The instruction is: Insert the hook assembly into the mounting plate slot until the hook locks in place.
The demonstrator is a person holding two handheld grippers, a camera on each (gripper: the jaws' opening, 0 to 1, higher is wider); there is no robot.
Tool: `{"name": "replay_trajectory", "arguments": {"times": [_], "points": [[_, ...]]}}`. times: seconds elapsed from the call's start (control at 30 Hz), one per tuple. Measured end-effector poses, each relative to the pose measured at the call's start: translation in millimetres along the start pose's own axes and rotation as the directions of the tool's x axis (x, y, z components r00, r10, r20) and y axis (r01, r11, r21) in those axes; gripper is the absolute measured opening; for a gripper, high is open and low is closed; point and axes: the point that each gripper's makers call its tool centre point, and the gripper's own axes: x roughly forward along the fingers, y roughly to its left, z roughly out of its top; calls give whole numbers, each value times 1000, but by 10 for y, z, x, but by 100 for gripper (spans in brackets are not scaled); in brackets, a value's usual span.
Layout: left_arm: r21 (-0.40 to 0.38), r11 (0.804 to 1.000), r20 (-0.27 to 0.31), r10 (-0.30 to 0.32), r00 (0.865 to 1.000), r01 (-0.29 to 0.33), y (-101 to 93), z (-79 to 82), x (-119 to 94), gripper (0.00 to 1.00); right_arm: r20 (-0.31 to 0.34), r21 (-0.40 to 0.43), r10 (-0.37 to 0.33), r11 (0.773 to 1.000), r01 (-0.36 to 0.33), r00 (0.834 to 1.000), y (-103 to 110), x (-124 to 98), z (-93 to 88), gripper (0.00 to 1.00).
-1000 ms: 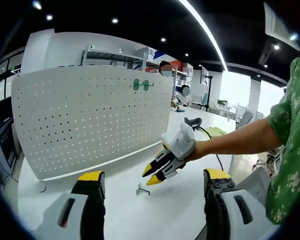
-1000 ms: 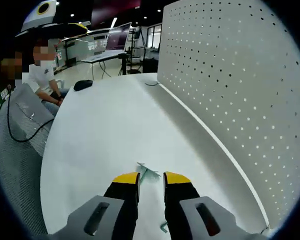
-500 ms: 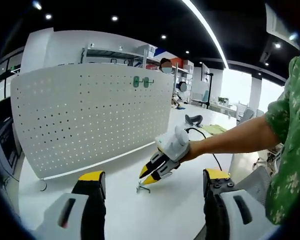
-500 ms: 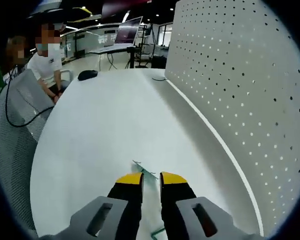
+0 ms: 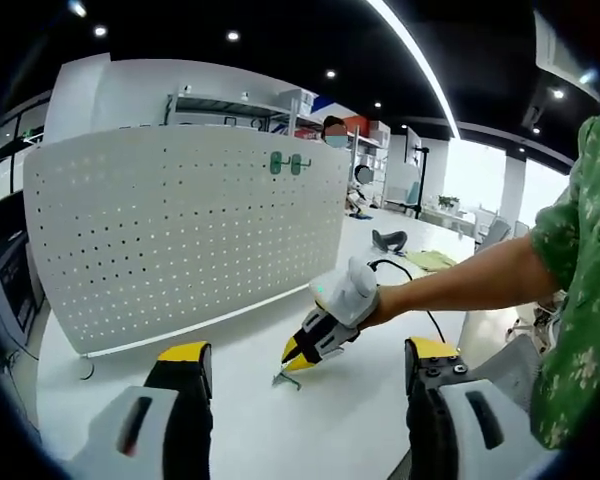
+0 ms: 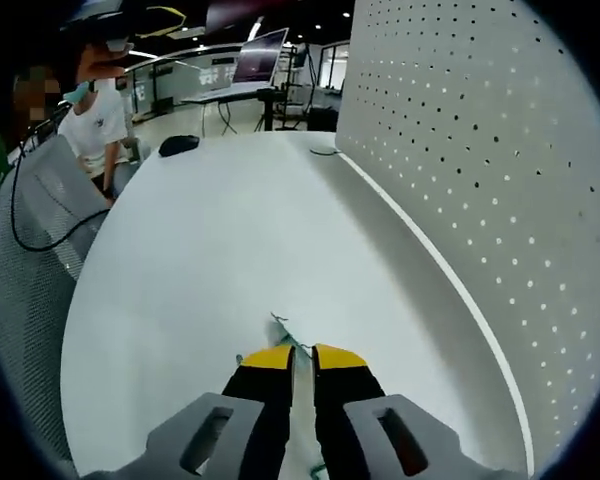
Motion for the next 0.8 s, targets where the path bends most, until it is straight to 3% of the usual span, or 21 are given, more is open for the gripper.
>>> {"name": "replay_trajectory", "arguments": {"times": [0.5, 0.8], "points": [[4, 1000, -1, -8, 1000, 8, -14, 0, 3, 81, -4, 33, -1, 999, 1, 1000, 49, 1, -32, 0], [4, 1000, 0, -14, 1000, 14, -23, 1, 20, 81, 15, 132, -13, 991, 11, 1000, 45, -19, -37, 0]]}}
